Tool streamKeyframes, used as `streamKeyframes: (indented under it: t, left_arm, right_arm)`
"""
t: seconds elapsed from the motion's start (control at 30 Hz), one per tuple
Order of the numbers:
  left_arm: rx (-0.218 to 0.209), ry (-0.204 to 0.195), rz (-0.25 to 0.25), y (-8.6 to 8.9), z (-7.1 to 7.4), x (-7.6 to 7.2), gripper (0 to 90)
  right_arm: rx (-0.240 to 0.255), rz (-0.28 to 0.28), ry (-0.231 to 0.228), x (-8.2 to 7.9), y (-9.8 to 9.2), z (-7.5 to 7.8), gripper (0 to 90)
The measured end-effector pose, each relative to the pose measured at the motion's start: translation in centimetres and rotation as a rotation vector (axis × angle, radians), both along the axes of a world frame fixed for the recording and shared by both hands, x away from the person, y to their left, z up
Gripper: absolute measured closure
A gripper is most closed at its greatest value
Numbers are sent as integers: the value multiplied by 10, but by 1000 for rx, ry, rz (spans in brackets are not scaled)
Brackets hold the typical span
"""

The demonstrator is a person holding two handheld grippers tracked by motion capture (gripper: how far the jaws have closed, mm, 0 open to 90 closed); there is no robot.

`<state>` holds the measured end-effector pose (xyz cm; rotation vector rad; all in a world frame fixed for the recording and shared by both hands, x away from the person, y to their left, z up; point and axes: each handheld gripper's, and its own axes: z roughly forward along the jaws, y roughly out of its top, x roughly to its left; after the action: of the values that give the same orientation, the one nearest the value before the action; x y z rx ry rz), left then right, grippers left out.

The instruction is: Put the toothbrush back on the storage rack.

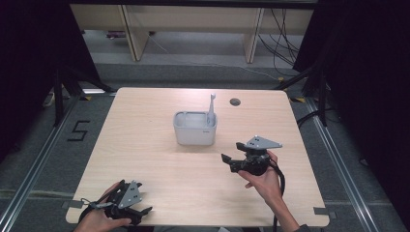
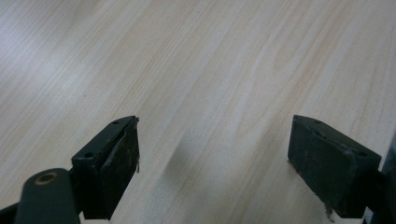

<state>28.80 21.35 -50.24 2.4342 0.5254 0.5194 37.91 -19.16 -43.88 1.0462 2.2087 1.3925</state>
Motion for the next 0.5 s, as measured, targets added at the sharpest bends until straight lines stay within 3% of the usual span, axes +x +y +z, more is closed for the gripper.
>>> streamKeyframes:
  t: [0.1,0.13,0.17,0.23,0.5]
  left_arm:
    - [3,1,0,0,0,0,164]
    - [1,-3,3,0,-1,0,163]
    - [-11,-1,6,0,-1,0,163]
    - [15,0,1,0,0,0,164]
    - [1,-1,-3,0,0,0,164]
  right_arm:
    - [-2,-12,12,-5,-1,-1,262]
    - [-18,-11,-25,-4,-1,-3,262]
    - [-15,-9,-11,-5,-1,-4,261]
    - [-7,-8,3,-7,0,-7,259]
    - [-24,0,38,-12,1,-16,245]
